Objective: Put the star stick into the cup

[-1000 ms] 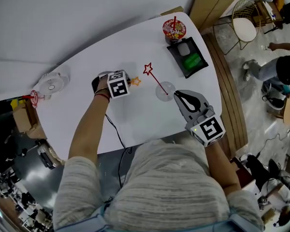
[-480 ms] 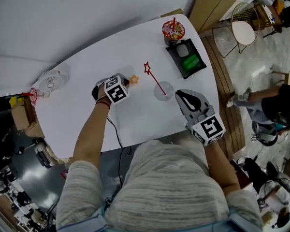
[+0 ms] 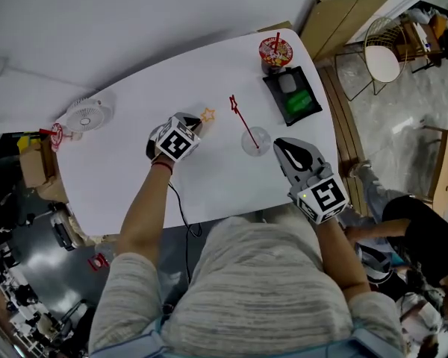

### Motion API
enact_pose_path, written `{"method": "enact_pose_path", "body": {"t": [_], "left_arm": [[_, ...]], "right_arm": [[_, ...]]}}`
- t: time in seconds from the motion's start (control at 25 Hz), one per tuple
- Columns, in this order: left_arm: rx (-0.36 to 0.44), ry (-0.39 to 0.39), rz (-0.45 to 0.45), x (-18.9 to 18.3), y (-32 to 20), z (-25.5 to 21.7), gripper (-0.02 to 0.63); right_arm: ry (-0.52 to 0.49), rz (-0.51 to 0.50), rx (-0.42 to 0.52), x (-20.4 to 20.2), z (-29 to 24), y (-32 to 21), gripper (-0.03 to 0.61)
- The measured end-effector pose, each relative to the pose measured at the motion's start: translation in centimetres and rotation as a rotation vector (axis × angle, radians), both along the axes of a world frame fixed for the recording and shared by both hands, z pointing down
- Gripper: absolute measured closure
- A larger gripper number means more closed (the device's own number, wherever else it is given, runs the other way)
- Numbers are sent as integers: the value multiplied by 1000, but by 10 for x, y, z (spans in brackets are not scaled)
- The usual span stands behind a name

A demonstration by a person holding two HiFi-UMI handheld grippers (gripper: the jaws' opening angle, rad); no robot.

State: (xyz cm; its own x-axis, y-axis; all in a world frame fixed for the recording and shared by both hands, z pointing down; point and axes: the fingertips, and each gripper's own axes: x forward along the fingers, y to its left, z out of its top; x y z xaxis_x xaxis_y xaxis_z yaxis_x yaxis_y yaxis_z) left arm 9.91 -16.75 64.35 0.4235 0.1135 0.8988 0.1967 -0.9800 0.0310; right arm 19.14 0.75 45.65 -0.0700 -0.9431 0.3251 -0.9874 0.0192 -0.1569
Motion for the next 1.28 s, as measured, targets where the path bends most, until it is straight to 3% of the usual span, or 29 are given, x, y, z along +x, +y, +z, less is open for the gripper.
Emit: {"method": "enact_pose_path", "body": {"t": [0.24,0.48,0.72,1.04,1.28], "left_arm": [[-59,204,-221,12,-13,-51,588],[-85,409,-380,13,-20,-98,588],[-81,622,-462,14,-9,-152,588],[-167,944,-564,8,12,-231,588],[-212,1078,-541,10,35,-267,588]], "right_arm": [[3,-28,26,-2,-8,-7,558],[12,-63,41,-4,-15,-13,558],[14,-91,58,-8,-21,-19,558],[21,-110,52,-11,-23,-19,557],[26,-108,49,-12,-24,-15,558]]}}
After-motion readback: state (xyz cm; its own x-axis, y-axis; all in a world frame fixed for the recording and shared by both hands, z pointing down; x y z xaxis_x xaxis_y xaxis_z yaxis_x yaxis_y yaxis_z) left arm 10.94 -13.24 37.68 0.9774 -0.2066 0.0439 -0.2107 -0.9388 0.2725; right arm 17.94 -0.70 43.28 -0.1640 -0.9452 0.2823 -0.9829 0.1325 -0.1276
